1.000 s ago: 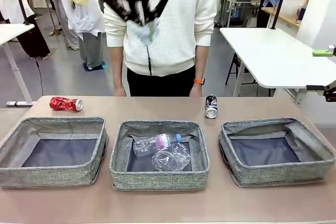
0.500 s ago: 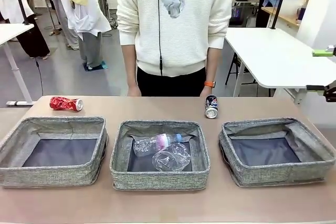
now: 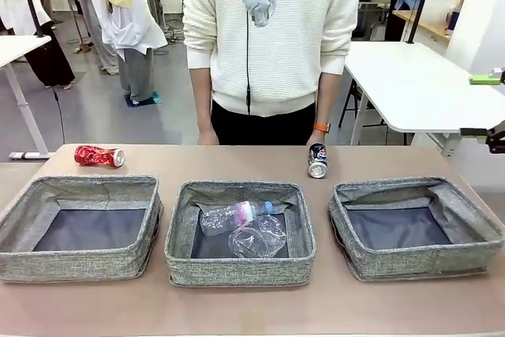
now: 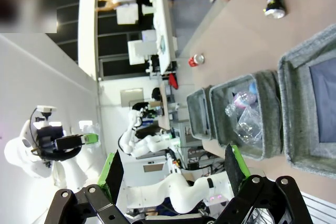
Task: Sort the waste into the appropriate baskets.
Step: Pick up the waste item pointed out by the person, then place the picked waste into the Fabric basket indicated by the person.
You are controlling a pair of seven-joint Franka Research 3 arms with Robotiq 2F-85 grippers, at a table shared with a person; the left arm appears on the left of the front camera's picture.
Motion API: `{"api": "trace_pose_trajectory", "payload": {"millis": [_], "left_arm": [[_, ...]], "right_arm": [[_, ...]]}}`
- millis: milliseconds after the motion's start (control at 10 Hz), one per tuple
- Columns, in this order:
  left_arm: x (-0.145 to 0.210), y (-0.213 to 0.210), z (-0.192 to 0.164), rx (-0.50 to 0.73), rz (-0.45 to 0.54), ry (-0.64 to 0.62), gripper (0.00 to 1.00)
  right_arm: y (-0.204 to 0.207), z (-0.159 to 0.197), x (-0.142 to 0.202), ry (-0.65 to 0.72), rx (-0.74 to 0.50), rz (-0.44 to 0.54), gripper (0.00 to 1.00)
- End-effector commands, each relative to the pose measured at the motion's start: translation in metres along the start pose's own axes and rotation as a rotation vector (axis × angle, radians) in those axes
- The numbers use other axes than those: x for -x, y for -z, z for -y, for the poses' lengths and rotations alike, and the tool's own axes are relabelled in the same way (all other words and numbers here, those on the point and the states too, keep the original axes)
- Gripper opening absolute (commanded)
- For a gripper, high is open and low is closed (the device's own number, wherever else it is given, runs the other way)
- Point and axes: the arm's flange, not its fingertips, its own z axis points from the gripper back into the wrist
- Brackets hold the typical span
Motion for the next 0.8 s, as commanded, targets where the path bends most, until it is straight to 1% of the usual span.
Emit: {"api": "trace_pose_trajectory", "payload": {"millis": [0,700], "left_arm": [[0.0018,-0.0022,0.0002,0.002,0.005,0.001,0.08],[0.0018,-0.0022,0.0002,0.002,0.005,0.001,0.08]], "right_arm": [[-0.0024,-0.0023,0.0002,0.001,0.002,-0.007,1.00],[-0.0024,-0.0023,0.0002,0.001,0.002,-0.007,1.00]]}}
